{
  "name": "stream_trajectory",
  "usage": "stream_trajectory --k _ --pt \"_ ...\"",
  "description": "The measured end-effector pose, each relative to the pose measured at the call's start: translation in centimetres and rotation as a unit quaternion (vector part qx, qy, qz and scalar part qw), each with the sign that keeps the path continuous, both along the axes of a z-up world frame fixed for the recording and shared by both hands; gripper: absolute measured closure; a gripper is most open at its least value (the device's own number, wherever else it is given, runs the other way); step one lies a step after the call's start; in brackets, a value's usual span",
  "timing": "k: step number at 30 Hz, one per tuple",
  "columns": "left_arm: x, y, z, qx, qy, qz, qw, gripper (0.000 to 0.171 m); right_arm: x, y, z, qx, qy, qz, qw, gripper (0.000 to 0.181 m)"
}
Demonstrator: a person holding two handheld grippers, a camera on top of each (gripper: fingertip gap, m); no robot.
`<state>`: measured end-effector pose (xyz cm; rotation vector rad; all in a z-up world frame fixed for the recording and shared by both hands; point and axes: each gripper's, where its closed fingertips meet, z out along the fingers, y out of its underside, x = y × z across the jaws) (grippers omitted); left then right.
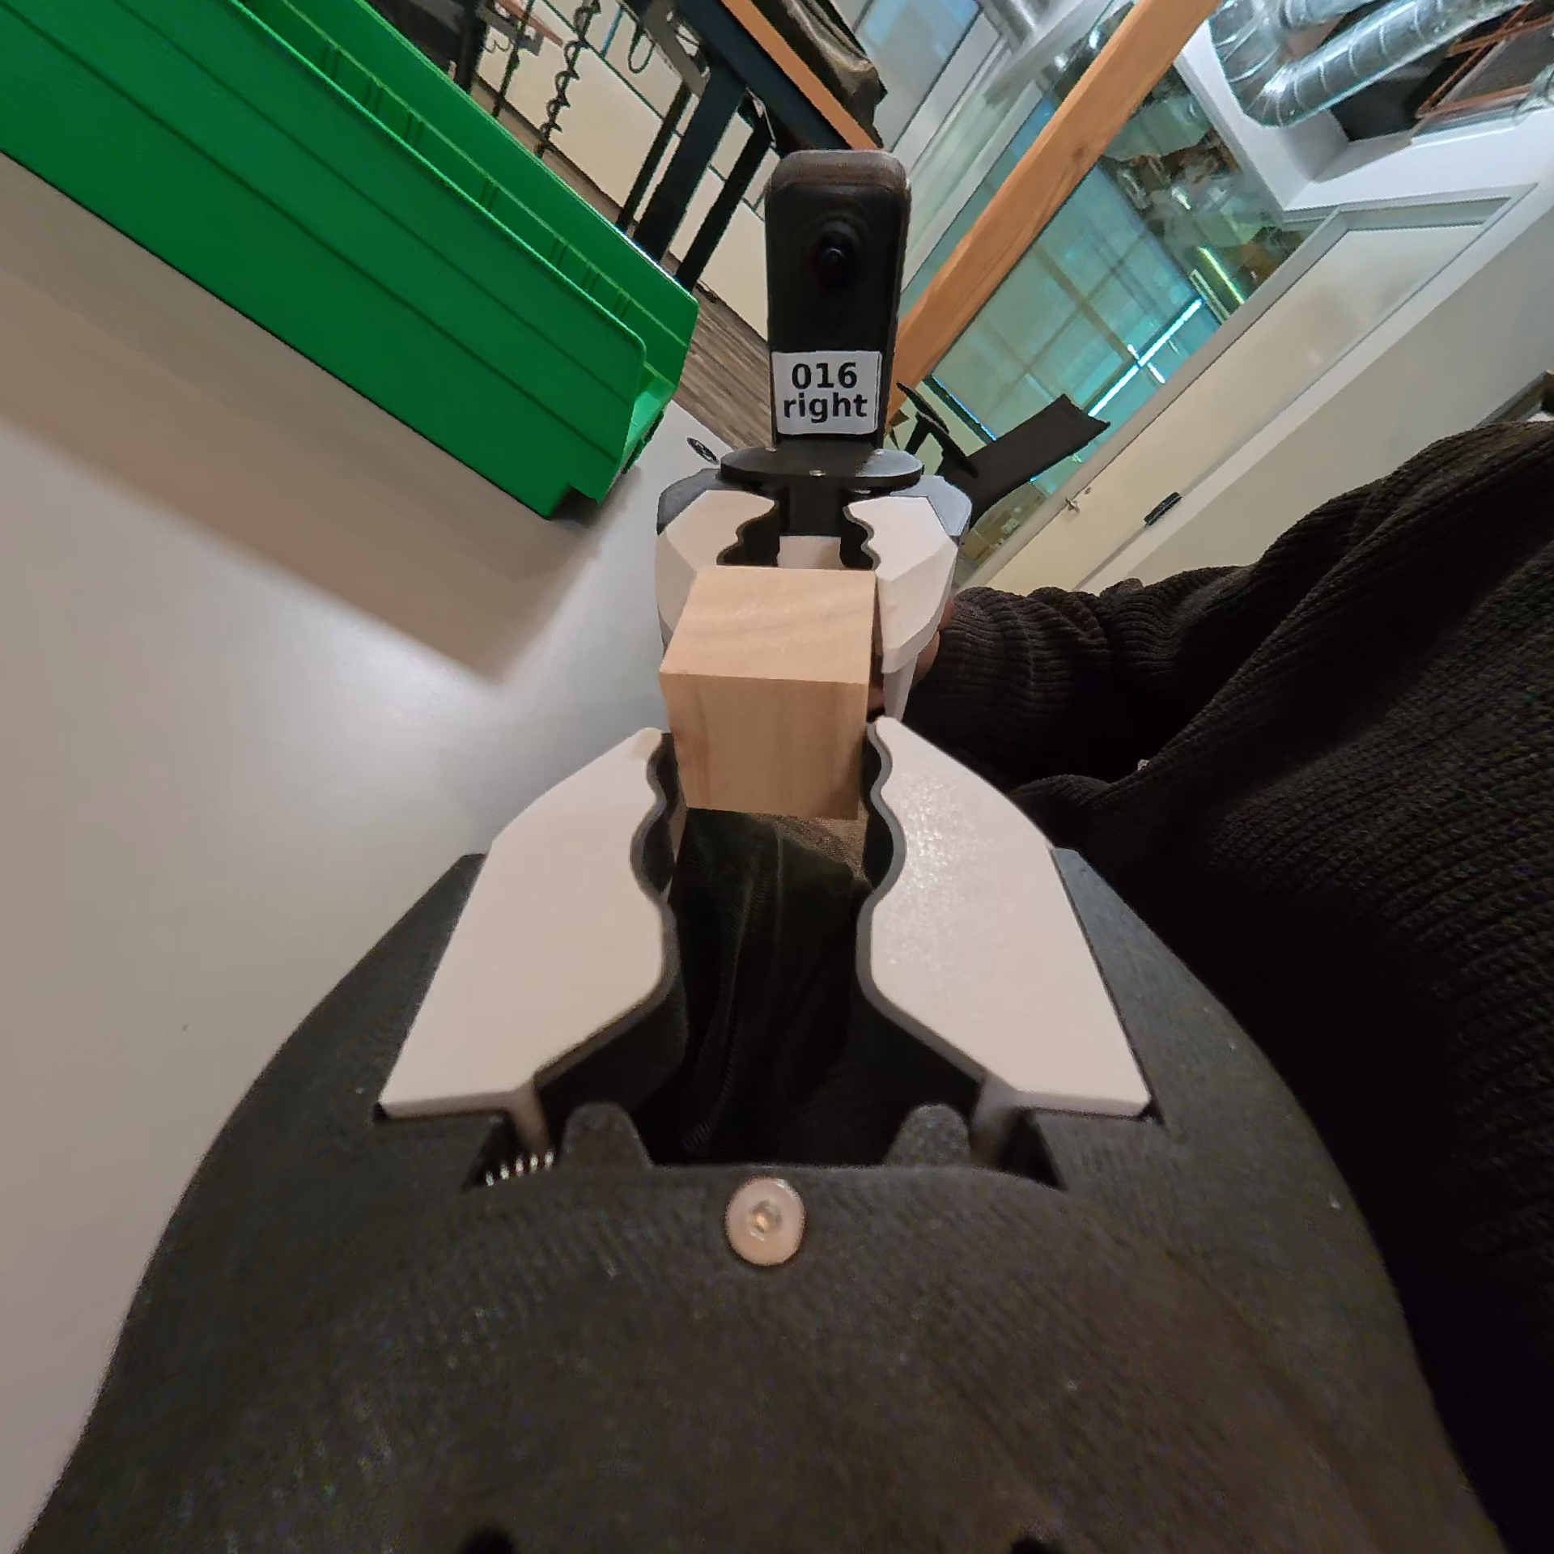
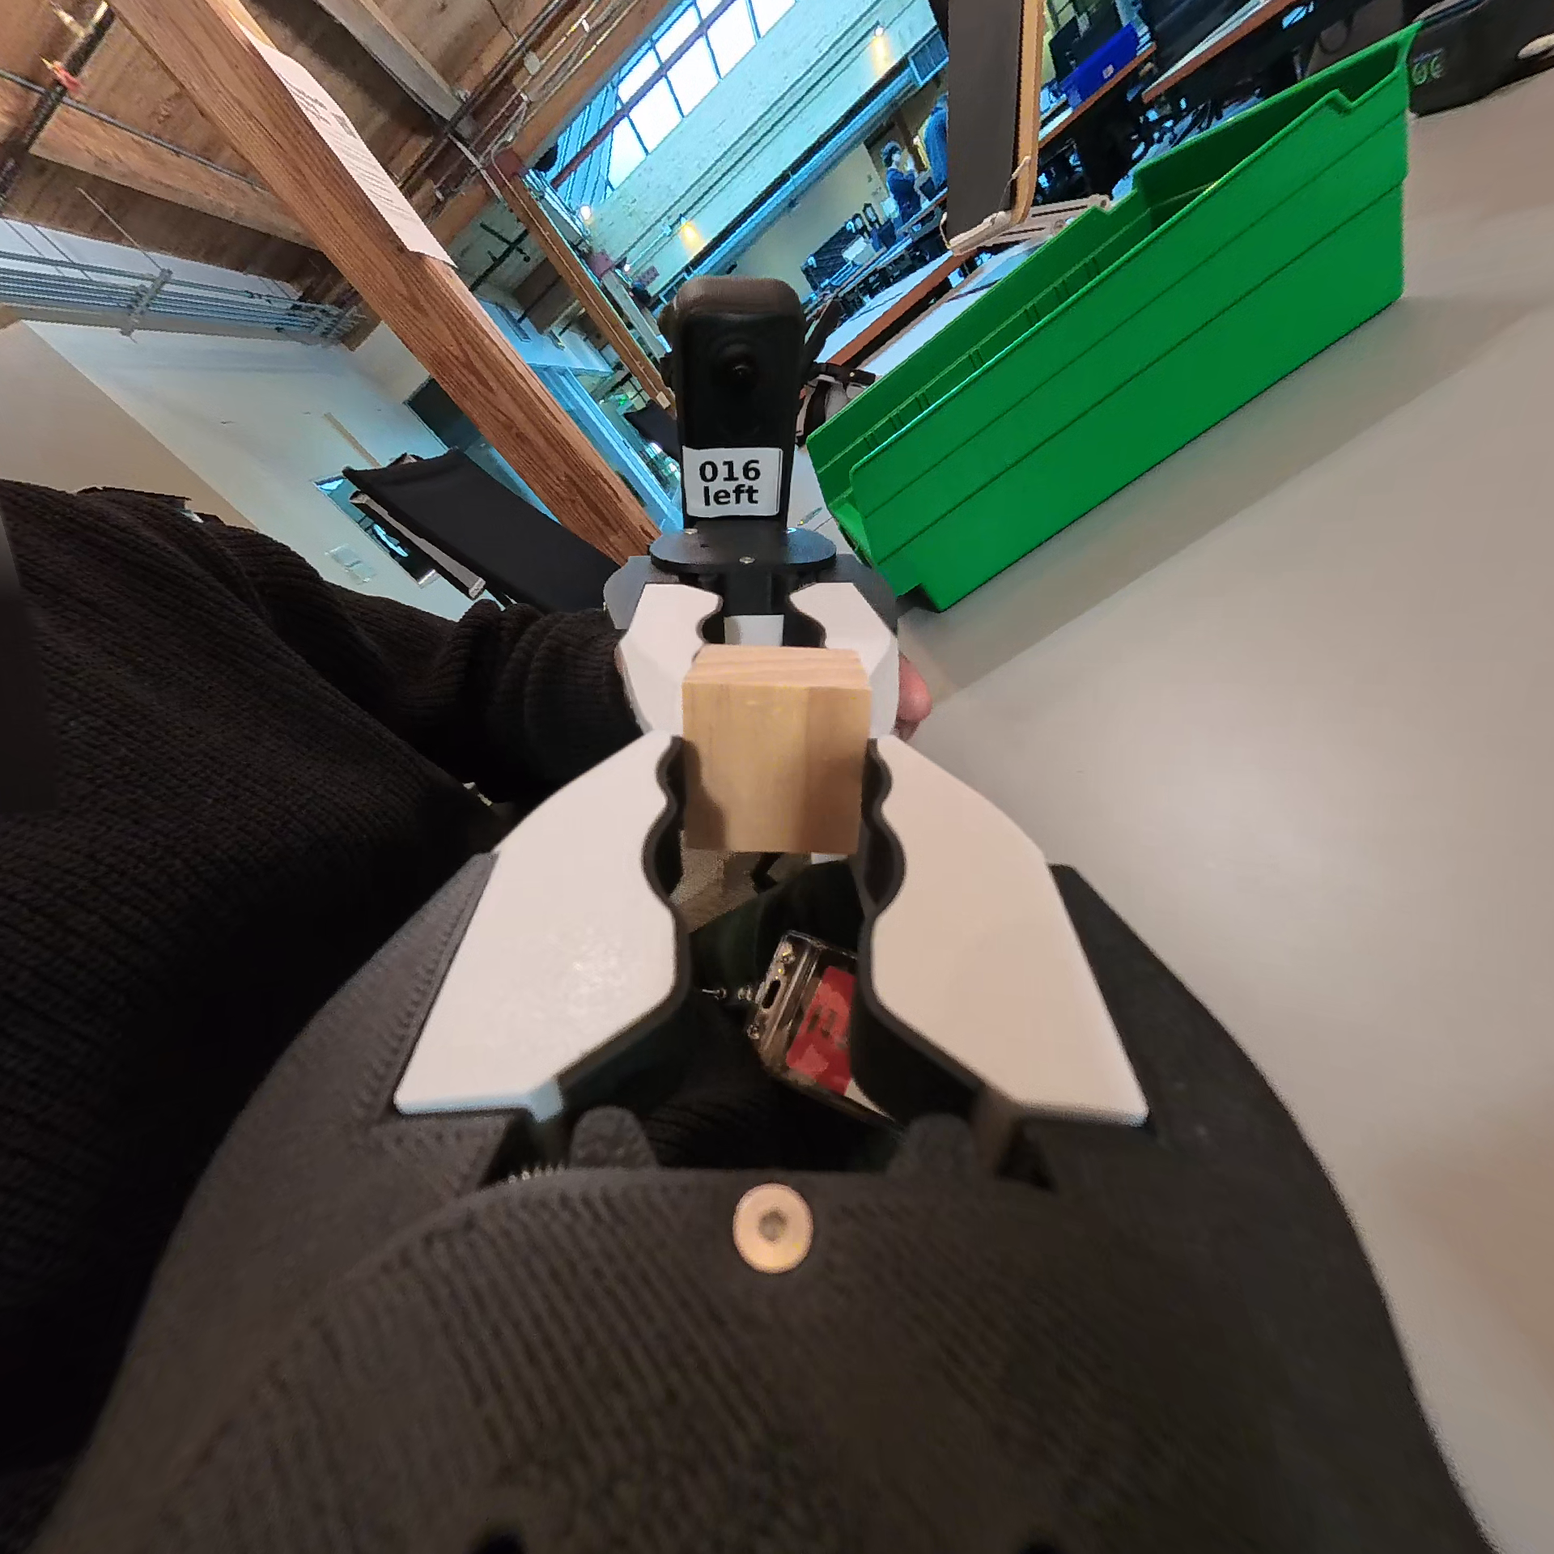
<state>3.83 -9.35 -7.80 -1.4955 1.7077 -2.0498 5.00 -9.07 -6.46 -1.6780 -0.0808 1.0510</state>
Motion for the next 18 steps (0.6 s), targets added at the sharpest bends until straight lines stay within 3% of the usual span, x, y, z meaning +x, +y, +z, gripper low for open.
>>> stream_trajectory --k 11,18 --pt "0.01 0.48 0.31 0.000 0.003 0.003 1.000 0.129 -0.19 0.07 -0.25 -0.003 0.004 0.003 1.000 0.138" --pt "-0.03 0.19 0.18 0.003 0.005 -0.001 1.000 0.130 -0.74 0.12 -0.83 -0.002 -0.049 0.001 0.999 0.137"
